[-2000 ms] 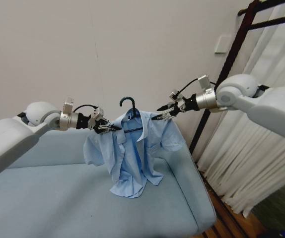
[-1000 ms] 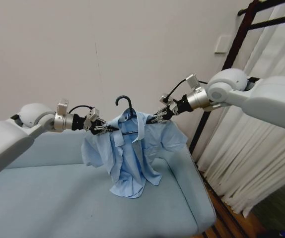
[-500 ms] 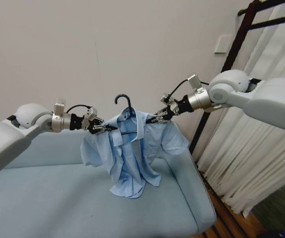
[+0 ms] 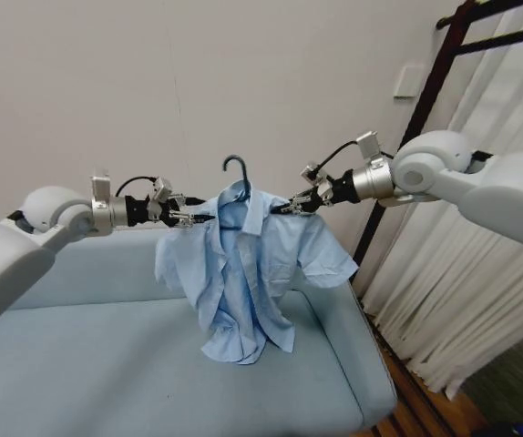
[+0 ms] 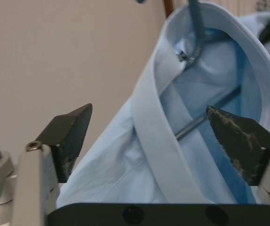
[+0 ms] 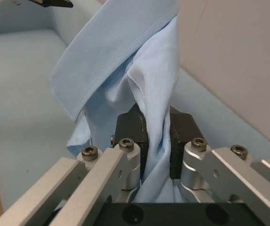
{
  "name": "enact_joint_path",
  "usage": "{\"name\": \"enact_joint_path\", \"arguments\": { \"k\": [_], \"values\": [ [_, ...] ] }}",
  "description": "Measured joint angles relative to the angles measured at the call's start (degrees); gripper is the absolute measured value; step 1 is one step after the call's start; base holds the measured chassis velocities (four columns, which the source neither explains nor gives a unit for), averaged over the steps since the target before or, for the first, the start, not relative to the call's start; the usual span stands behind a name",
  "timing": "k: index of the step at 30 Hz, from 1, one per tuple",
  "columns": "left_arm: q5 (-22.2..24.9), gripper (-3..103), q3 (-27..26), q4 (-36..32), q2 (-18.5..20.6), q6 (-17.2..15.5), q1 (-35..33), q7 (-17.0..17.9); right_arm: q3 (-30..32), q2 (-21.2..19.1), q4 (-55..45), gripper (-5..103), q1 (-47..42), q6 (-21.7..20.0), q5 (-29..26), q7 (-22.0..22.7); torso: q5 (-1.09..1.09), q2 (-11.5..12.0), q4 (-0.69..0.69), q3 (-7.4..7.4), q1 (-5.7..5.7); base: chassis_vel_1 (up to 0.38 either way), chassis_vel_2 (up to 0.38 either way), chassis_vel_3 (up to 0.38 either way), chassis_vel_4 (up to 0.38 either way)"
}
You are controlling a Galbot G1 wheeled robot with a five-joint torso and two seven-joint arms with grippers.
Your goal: Pick up the clothes from the sofa and hang them on the clothes hanger.
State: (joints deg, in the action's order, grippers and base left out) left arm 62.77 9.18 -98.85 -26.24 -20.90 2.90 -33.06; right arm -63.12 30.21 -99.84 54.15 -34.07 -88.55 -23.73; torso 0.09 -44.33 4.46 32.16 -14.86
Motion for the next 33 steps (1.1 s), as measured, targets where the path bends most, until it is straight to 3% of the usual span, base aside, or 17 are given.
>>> {"name": "enact_joint_path", "arguments": {
  "k": [3,10,14,15,19,20,21,23,25,26,28,33],
  "values": [
    [4.1,94,-3.0,-0.9,-0.2,-0.1,-2.0,5.6,3.3,-0.4,-0.7,9,-2.9,-0.1,-0.8,2.1,-0.01,0.0,0.00,0.00,0.00,0.000,0.000,0.000,0.000],
    [6.3,100,-8.2,-2.4,1.0,0.2,-6.4,7.8,5.8,-1.2,-1.6,9,-5.5,-0.1,-0.5,3.5,-0.02,0.0,-0.01,0.00,0.00,0.000,0.000,0.000,0.000],
    [8.0,100,-12.7,-5.1,2.1,1.4,-11.3,13.9,11.9,-2.1,-4.0,9,-10.1,0.2,-2.1,10.8,-0.01,0.0,-0.01,0.00,0.00,0.000,0.000,0.000,0.000],
    [8.0,100,-12.7,-5.1,2.1,1.4,-11.3,13.9,11.9,-2.1,-4.0,9,-10.1,0.2,-2.1,10.8,-0.01,0.0,-0.01,0.00,0.00,0.000,0.000,0.000,0.000],
    [10.1,100,-15.2,-10.7,0.7,4.8,-16.2,31.8,16.6,-3.1,-10.9,9,-14.6,3.5,-6.5,27.8,-0.01,0.0,-0.01,0.00,0.00,0.000,0.000,0.000,0.000],
    [10.1,100,-15.2,-10.7,0.7,4.8,-16.2,31.8,16.6,-3.1,-10.9,9,-14.6,3.5,-6.5,27.8,-0.01,0.0,-0.01,0.00,0.00,0.000,0.000,0.000,0.000],
    [10.3,100,-15.3,-12.2,-0.5,5.4,-17.2,36.9,17.6,-3.2,-13.1,9,-16.1,4.9,-6.9,33.0,-0.02,0.0,0.00,0.00,0.01,0.000,0.000,0.000,0.000],
    [10.2,100,-15.3,-14.0,-2.8,6.0,-18.2,43.4,19.6,-3.1,-16.5,9,-19.0,7.4,-6.9,42.1,-0.01,0.0,0.01,0.00,0.00,0.000,0.000,0.000,0.000],
    [9.8,100,-14.7,-15.1,-5.4,6.4,-18.7,47.9,21.8,-2.7,-18.8,9,-21.9,9.1,-6.3,48.1,0.00,0.0,0.00,0.00,0.00,0.000,0.000,0.000,0.000],
    [9.8,100,-14.7,-15.1,-5.4,6.4,-18.7,47.9,21.8,-2.7,-18.8,9,-21.9,9.1,-6.3,48.1,0.00,0.0,0.00,0.00,0.00,0.000,0.000,0.000,0.000],
    [9.5,100,-13.4,-15.6,-9.1,6.5,-18.4,52.1,25.5,-2.2,-20.9,9,-25.6,9.7,-5.7,51.9,-0.01,0.0,-0.01,0.00,0.00,0.000,0.000,0.000,0.000],
    [8.8,100,-10.3,-13.6,-14.4,6.5,-15.3,54.0,29.7,-2.8,-24.5,9,-29.9,7.8,-4.6,54.2,-0.01,0.0,0.01,0.00,0.00,0.000,0.000,0.000,0.000]
  ]
}}
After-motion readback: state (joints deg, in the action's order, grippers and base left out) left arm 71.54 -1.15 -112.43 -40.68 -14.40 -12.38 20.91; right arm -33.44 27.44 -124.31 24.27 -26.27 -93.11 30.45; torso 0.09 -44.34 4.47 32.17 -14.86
